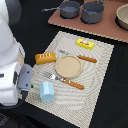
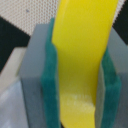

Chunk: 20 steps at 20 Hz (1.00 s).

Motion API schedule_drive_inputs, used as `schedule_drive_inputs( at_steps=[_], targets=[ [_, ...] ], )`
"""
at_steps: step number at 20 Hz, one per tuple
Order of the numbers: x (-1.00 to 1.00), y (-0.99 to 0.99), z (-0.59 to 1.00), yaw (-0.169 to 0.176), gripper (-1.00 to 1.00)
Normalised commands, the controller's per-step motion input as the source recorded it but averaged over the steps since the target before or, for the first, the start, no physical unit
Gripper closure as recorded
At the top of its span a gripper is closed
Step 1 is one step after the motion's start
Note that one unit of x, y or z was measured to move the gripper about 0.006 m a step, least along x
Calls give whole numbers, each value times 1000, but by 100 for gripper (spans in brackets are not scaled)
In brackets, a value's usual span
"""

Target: Interact with the objects in diverse but meaningful ways.

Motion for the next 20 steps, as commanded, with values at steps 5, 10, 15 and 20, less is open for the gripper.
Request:
schedule_drive_inputs(
  at_steps=[5,10,15,20],
  targets=[
    [717,539,607,8,100],
    [722,589,274,0,100],
    [692,669,194,0,100],
    [663,678,110,0,100]
  ],
)
